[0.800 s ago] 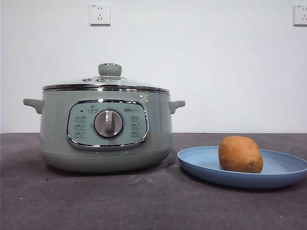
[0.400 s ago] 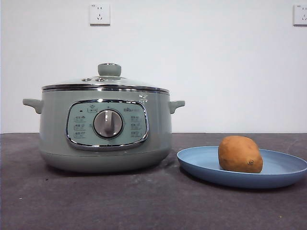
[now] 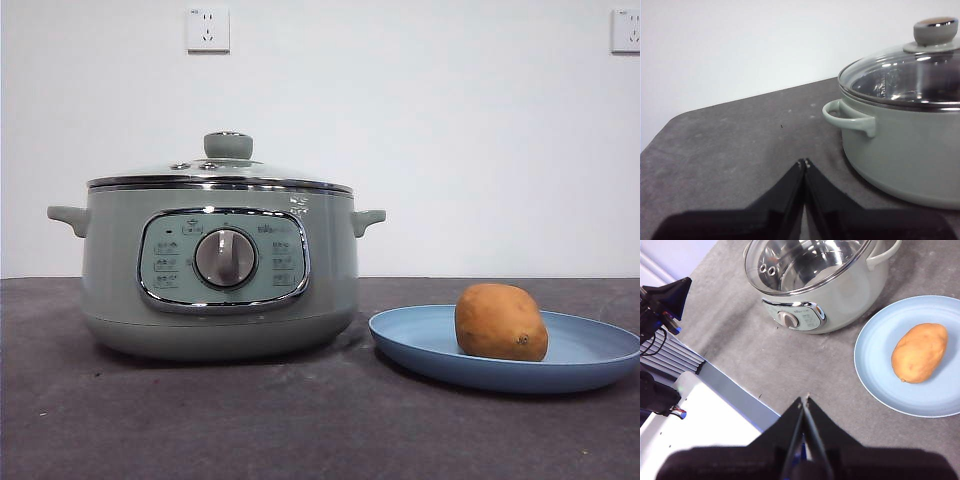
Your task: Take the potato out from the steamer,put the potato on the plate,close the lid
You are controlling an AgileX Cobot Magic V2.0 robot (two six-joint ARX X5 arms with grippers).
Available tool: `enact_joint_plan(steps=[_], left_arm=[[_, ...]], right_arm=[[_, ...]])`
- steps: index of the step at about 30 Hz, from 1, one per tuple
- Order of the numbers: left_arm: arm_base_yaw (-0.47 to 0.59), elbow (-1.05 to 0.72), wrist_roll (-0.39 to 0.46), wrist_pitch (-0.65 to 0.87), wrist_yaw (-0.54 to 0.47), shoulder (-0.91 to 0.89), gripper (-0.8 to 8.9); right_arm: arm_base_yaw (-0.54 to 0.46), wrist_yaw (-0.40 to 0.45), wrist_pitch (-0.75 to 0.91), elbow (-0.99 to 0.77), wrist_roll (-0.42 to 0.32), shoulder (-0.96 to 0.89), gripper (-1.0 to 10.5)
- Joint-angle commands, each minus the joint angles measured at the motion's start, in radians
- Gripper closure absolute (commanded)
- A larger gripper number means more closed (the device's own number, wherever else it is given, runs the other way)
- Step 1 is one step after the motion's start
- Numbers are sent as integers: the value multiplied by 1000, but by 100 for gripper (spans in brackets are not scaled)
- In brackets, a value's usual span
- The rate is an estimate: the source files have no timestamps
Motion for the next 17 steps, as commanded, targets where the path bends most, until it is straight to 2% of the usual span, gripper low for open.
enact_joint_plan(steps=[1, 12, 17], left_arm=[[4, -27, -6, -7, -3, -25, 817], [4, -40, -8, -119, -1, -52, 817], [4, -40, -64, -145, 3, -52, 817]], right_arm=[[2, 3, 6, 6, 5, -1, 946], [2, 3, 6, 6, 5, -1, 946], [2, 3, 7, 6, 5, -1, 946]])
